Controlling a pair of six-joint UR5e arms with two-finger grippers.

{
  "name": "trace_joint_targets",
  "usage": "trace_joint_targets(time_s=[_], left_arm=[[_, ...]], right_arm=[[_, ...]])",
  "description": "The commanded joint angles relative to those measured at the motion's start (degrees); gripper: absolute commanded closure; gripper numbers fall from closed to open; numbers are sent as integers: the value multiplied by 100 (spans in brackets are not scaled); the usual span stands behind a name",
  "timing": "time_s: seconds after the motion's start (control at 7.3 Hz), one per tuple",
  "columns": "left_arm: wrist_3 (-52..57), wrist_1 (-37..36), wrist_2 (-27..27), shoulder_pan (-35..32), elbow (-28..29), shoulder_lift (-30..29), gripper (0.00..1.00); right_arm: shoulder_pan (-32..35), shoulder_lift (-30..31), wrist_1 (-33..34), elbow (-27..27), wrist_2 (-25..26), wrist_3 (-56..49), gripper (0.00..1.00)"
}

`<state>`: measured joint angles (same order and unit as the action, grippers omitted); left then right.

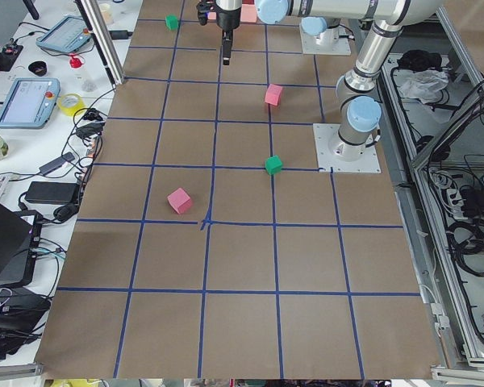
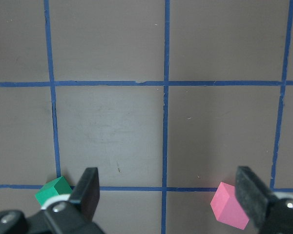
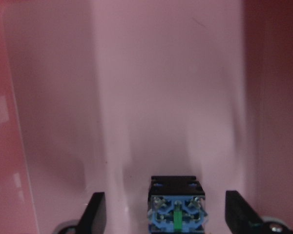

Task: Align button upright
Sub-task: 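Lift the button switch out of the tray with the right gripper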

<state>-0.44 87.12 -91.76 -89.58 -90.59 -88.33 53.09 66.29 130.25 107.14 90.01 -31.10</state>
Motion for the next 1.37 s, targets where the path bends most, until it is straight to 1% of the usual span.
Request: trace_joint_targets(time_s=[0.0,0.14,0.27,0.41,0.68,0.82,0.96,1.1,1.23], left_arm=[[0,6,0,-6,6,9,0],[0,15,9,-6,32,18,0],[0,15,9,2,24,35,0],[0,15,0,2,24,35,0],[9,24,0,2,15,44,0],[9,24,0,2,-2,70,0],[9,33,0,2,-11,88,0],[9,24,0,2,-11,88,0],[17,24,0,2,-11,88,0]], right_arm=[[0,-2,1,-35,69,-10,54],[0,7,1,-35,79,-10,71],[0,7,-25,-26,113,-10,94],[0,7,-17,-53,114,-19,100],[0,68,-69,-70,70,-10,100],[0,94,-87,-244,18,-19,100],[61,199,-513,-716,17,-10,100],[175,374,-1397,-1286,8,25,100],[411,506,-1867,-1597,8,51,100]])
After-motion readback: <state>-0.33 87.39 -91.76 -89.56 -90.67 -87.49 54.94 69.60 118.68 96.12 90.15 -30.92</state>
